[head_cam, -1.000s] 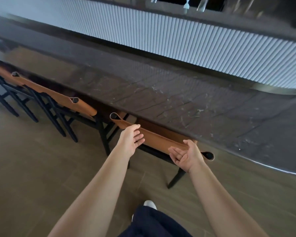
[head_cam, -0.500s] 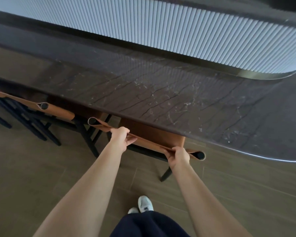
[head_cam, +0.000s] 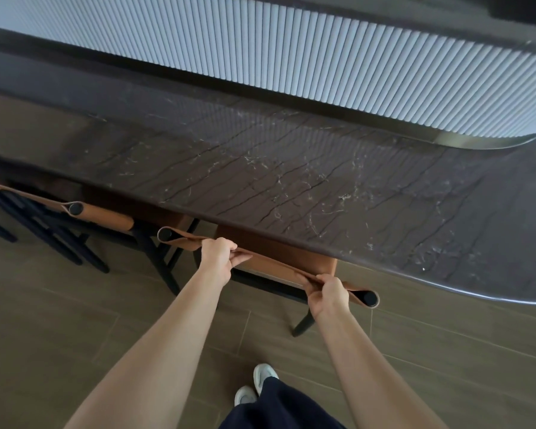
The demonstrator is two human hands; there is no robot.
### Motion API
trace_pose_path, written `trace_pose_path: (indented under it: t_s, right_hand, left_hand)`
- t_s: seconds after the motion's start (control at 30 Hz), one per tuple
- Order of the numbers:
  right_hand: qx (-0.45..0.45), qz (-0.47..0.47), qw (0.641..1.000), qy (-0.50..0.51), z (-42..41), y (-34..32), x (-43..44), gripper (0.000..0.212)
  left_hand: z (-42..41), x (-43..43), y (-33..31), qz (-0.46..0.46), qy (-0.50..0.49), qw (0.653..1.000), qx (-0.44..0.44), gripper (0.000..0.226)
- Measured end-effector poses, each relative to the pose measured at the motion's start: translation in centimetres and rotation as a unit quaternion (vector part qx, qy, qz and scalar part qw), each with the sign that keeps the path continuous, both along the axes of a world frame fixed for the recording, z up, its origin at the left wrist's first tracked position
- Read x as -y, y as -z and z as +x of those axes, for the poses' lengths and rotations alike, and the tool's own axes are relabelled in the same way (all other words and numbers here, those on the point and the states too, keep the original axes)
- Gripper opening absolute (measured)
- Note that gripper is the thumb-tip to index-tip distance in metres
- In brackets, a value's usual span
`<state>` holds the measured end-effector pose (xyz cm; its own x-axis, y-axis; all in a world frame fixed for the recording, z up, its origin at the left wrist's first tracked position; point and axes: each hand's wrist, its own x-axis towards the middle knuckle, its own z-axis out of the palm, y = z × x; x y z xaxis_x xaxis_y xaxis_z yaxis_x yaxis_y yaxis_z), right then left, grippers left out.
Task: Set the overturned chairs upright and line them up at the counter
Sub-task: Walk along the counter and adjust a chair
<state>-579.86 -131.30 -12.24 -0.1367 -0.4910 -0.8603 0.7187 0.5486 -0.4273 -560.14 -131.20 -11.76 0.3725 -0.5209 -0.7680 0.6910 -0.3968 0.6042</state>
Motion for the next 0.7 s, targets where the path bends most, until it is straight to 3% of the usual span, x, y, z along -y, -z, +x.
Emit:
trace_pose_path:
  t_s: [0.13, 0.37, 0.7]
  right_hand:
    - [0.001, 0.008, 1.0, 0.01, 0.4, 0.1, 0.3, 0.031]
    - [0.024, 0.002, 1.0, -0.02, -0.1, 0.2, 0.0, 0.022]
    - [0.004, -0.009, 1.0, -0.012, -1.5, 1.3, -3.0, 0.017]
  left_hand:
    - [0.4, 0.3, 0.5, 0.0, -0.003, 1.0, -0.001, 0.063]
    - [2.0, 0.0, 0.3, 0.013, 0.002, 0.998, -0.054, 0.032]
    - [1.3, -2.9, 0.5, 0.018, 0.035, 0.998, -0.039, 0.043]
